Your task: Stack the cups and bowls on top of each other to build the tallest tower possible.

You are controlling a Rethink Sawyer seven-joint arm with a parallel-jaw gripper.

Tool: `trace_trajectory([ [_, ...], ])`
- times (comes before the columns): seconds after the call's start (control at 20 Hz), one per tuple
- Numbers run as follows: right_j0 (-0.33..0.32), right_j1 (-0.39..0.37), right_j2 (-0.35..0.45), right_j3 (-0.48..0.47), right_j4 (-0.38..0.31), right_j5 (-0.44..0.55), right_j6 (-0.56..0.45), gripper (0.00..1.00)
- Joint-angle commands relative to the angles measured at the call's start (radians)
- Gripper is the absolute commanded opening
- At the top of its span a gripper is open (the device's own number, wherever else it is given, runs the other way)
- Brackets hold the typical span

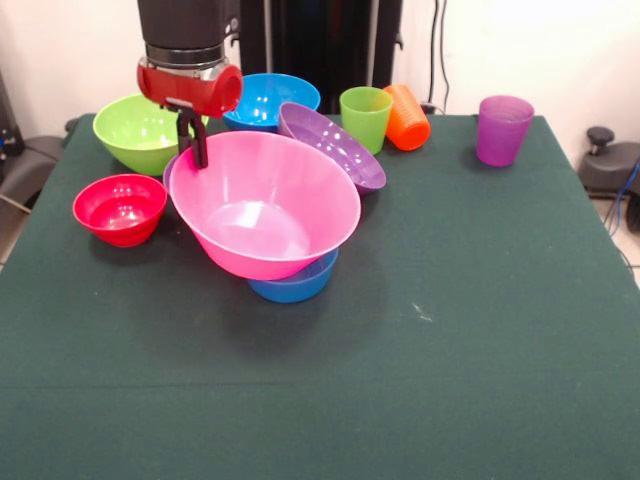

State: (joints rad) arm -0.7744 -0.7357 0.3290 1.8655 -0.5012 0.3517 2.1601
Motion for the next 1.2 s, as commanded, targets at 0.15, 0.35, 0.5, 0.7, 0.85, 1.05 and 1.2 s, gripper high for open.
trace_trajectory([
  [0.15,0.049,0.074,0.039,0.056,-0.011,-0.094,0.051,0.00],
  [0.35,0.078,0.084,0.042,0.081,0.019,-0.131,0.097,0.00],
  [0.5,0.100,0.096,0.033,0.080,0.032,-0.149,0.117,0.00],
  [0.7,0.107,0.108,0.041,0.088,0.053,-0.154,0.123,0.00],
  [0.85,0.099,0.108,0.058,0.102,0.074,-0.145,0.114,0.00],
  [1.05,0.077,0.104,0.084,0.117,0.114,-0.080,0.074,0.00],
  [1.2,0.039,0.094,0.101,0.114,0.136,0.050,-0.014,0.00],
])
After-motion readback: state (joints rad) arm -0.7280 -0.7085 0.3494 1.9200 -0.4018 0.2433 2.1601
